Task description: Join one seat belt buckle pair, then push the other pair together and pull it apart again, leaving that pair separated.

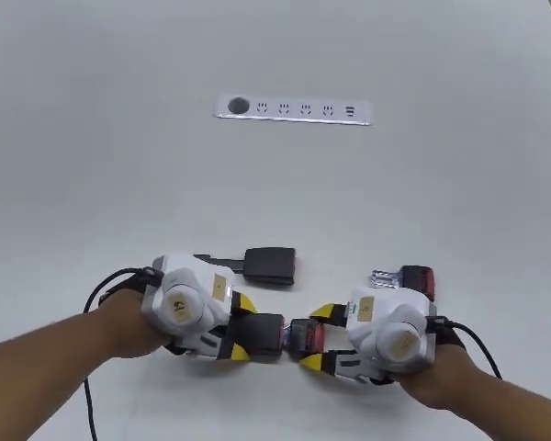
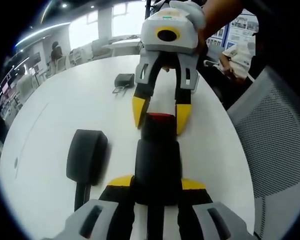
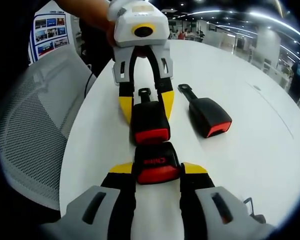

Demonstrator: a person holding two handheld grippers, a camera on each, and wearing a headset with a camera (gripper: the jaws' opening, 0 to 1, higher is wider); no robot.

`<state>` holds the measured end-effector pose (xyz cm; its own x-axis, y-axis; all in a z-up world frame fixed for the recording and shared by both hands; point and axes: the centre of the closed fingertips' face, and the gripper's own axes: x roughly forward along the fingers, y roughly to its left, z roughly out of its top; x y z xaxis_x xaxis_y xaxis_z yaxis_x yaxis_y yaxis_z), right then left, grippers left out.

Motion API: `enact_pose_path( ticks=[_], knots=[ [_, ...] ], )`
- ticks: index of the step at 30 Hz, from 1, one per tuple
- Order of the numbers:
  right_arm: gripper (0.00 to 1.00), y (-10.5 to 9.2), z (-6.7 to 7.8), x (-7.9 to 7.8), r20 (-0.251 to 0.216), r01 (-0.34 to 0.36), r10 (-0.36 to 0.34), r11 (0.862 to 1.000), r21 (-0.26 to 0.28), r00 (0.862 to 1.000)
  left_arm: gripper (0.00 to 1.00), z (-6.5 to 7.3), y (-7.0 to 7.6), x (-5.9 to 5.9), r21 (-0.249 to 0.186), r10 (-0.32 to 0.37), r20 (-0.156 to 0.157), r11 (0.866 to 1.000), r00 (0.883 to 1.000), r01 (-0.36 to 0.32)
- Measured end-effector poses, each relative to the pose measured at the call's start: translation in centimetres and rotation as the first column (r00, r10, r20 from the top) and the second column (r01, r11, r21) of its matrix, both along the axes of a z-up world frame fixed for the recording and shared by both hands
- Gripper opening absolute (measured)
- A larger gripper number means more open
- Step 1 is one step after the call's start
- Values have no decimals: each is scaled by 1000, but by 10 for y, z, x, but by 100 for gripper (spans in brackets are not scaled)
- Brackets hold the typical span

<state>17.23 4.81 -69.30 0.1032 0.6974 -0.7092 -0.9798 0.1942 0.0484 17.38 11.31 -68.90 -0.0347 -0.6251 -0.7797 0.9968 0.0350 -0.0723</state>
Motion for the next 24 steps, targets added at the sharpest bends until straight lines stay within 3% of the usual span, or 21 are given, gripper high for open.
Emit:
enact_pose_path(
  ticks=[5, 7, 14, 24],
  knots=[
    [31, -2, 1, -2, -3, 2, -2, 1000, 16, 1000, 33, 0, 1, 0, -18, 3, 0, 1000, 1000, -3],
    [31, -3, 2, -5, -33, 20, -19, 999, 42, 999, 33, 1, 2, -1, -31, 3, -15, 1000, 1000, -4],
    [31, -4, 5, -6, 8, 23, -24, 998, 63, 1000, 32, 2, 1, -5, -50, -9, -31, 999, 999, 8],
    [30, -3, 7, -5, 33, 17, -19, 996, 85, 999, 32, 3, -1, -6, -80, 7, -50, 997, 999, -11]
  ],
)
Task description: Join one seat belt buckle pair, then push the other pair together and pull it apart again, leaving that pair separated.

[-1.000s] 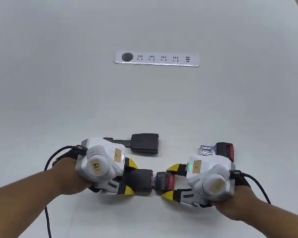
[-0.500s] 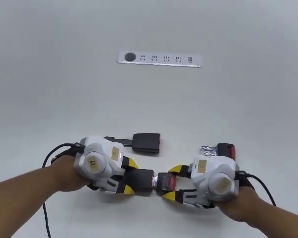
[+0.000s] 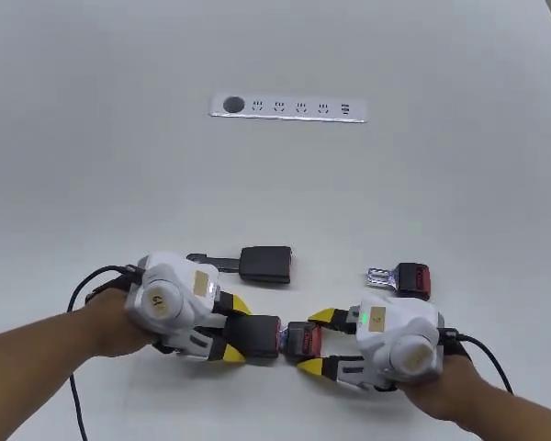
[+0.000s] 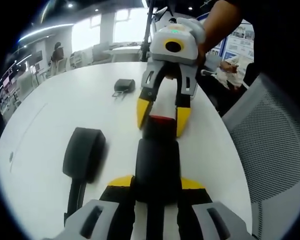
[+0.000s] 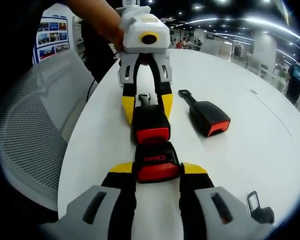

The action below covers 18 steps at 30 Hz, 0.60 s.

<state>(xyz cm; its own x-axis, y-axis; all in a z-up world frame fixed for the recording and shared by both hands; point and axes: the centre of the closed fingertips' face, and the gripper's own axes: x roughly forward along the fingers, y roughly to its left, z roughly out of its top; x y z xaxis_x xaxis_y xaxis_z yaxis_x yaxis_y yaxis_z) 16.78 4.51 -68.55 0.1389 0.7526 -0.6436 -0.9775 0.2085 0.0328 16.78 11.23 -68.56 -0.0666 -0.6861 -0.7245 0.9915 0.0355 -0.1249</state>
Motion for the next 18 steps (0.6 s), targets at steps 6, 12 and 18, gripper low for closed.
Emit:
enact_pose_path(
  ticks=[6, 12, 18],
  knots=[
    [30, -1, 1, -1, -13, 13, -13, 1000, 24, 1000, 32, 1, -2, -2, -25, 12, -15, 1000, 1000, -13],
    [30, -1, 0, -1, -14, 23, -22, 999, 42, 1000, 32, 2, -3, -2, -36, 15, -23, 999, 1000, -15],
    [30, -1, 1, -2, -22, 30, -28, 998, 54, 999, 32, 1, -2, -3, -48, 18, -26, 999, 999, -19]
  ],
)
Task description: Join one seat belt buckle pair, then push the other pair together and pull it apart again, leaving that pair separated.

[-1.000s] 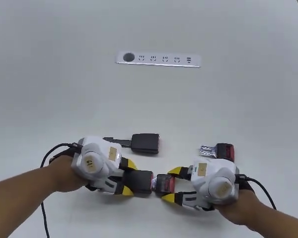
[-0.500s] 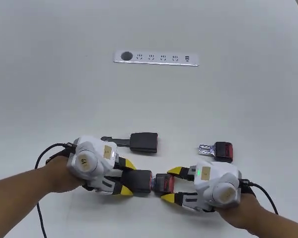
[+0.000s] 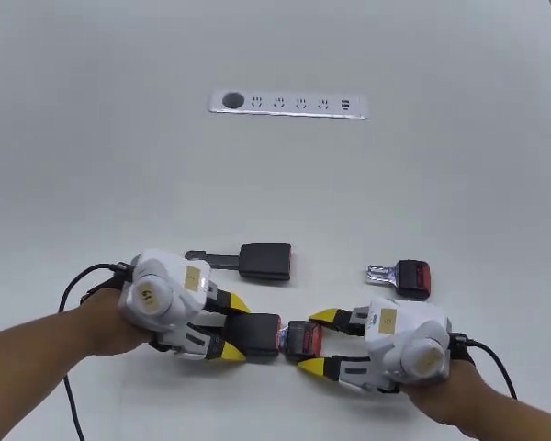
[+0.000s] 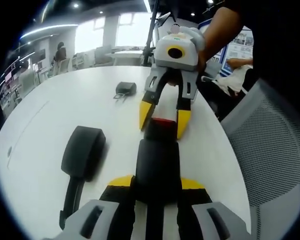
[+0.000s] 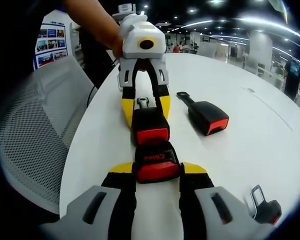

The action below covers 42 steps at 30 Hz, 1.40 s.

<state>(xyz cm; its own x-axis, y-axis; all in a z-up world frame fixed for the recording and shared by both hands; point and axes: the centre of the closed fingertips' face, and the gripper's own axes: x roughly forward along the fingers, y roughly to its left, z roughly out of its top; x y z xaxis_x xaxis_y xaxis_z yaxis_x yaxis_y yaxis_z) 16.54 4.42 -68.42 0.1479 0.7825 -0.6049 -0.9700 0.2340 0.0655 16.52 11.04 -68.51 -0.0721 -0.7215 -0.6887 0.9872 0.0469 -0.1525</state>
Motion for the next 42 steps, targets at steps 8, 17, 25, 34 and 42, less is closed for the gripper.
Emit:
enact_pose_path(
  ticks=[8, 17, 25, 34, 42],
  knots=[
    [31, -1, 0, -2, -8, 10, -9, 1000, 17, 1000, 32, 0, -1, -2, -11, 2, -8, 1000, 1000, -2],
    [31, -1, 0, -3, -4, 15, -15, 1000, 21, 1000, 32, 1, -3, -3, 0, -3, -1, 1000, 1000, 3],
    [32, 1, 0, -4, 21, -4, 4, 1000, -9, 1000, 33, 0, -2, -4, 39, -29, 20, 999, 999, 28],
    [34, 1, -1, -3, -15, 29, -29, 999, -16, 999, 35, -3, -3, -6, 109, -42, 71, 993, 997, 34],
    [54, -2, 6, -8, -64, 75, -75, 997, -12, 995, 53, 0, -4, -13, 137, 34, 4, 990, 999, -34]
  ],
)
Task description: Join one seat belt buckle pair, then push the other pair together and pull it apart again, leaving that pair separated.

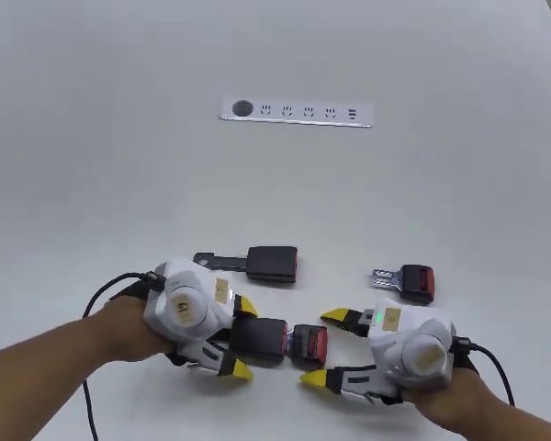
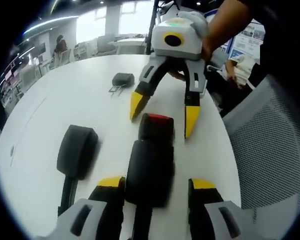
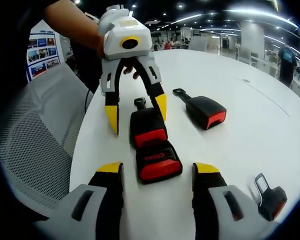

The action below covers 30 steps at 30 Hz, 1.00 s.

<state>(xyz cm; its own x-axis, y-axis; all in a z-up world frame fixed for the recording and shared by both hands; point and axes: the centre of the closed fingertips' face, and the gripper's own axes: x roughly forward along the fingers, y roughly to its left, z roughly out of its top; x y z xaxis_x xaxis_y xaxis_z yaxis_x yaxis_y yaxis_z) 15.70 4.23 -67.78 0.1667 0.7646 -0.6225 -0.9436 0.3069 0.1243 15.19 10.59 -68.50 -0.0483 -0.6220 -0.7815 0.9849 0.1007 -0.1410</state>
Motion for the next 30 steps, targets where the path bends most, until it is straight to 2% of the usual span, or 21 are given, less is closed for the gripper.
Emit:
enact_pose_path(
  ticks=[4, 5, 7, 8, 10, 13, 19, 30],
  knots=[
    [64, -2, 10, -1, 5, 21, -21, 1000, 19, 1000, 63, 11, -4, -1, -19, 34, 2, 999, 999, -34],
    [66, -4, 11, -1, 10, 25, -25, 999, 23, 1000, 67, 12, -4, 1, -21, 48, 10, 999, 999, -48],
    [68, -8, 14, 1, 27, 33, -34, 999, 25, 999, 80, 18, -5, 11, -35, 89, 55, 996, 995, -87],
    [69, -9, 17, 1, 33, 40, -41, 999, 27, 999, 82, 20, -5, 12, -42, 102, 53, 994, 993, -100],
    [71, -11, 20, 1, 41, 41, -42, 999, 30, 998, 82, 27, -4, 14, -53, 126, 49, 991, 991, -123],
    [72, -18, 27, 5, 55, 56, -57, 998, 31, 997, 83, 34, -2, 15, -42, 125, 77, 992, 989, -122],
    [73, -37, 44, 19, 90, 102, -107, 993, 56, 990, 83, 48, 4, 24, -44, 152, 98, 988, 984, -148],
    [73, -87, 56, 54, 139, 163, -164, 986, 15, 977, 84, 67, 11, 46, -41, 165, 133, 986, 977, -161]
  ],
)
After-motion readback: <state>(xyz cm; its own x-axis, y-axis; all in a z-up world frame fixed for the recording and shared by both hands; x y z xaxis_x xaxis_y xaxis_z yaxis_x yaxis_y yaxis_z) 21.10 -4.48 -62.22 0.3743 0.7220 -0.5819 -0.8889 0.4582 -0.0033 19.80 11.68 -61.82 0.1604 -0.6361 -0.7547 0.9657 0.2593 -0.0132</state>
